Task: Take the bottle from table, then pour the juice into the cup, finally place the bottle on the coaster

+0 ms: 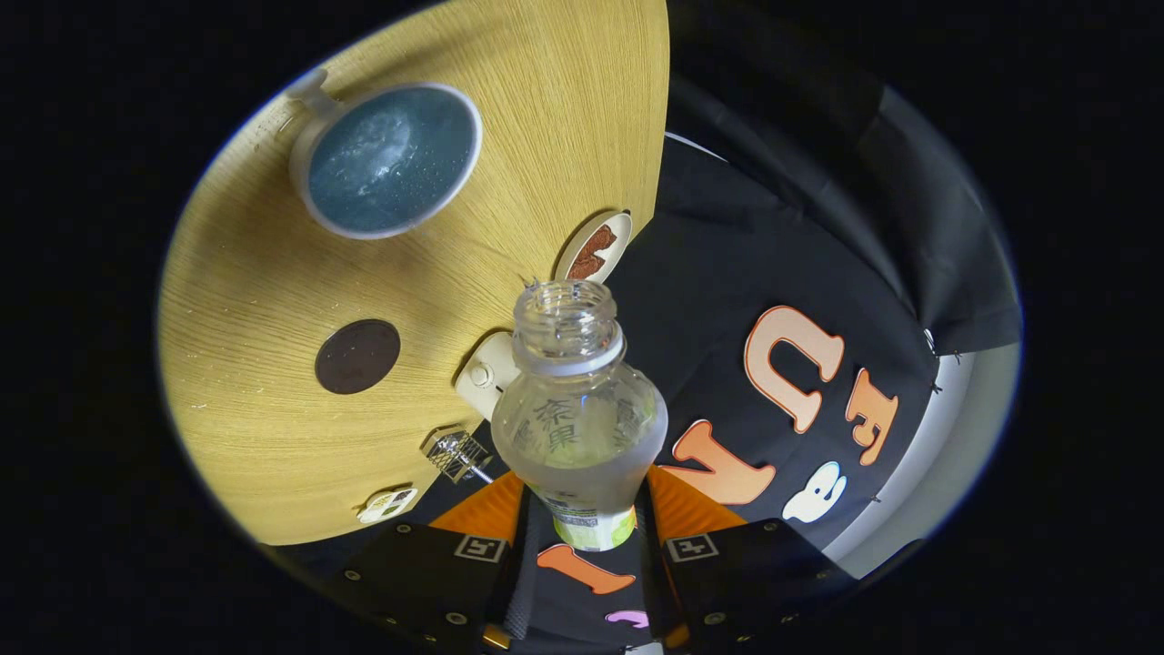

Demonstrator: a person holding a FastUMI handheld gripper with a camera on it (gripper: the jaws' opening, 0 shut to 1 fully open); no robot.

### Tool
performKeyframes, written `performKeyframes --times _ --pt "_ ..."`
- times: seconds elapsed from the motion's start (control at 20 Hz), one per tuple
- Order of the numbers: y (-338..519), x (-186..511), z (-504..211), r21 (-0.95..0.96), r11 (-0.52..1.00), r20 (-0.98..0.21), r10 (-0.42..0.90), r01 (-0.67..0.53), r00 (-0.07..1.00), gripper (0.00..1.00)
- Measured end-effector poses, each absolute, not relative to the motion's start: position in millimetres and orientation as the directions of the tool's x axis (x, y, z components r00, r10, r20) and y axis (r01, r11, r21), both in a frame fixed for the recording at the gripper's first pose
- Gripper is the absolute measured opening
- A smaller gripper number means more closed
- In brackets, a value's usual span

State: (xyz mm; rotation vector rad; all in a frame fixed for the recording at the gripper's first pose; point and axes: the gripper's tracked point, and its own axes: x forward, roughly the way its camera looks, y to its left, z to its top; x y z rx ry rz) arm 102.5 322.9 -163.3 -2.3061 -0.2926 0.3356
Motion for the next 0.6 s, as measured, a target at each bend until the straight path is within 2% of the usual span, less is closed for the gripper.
performKeyframes --times 0.6 --pt "324.3 96.9 -169.7 -0.718 -0.688 -0.162 0.313 0.106 0.936 0.49"
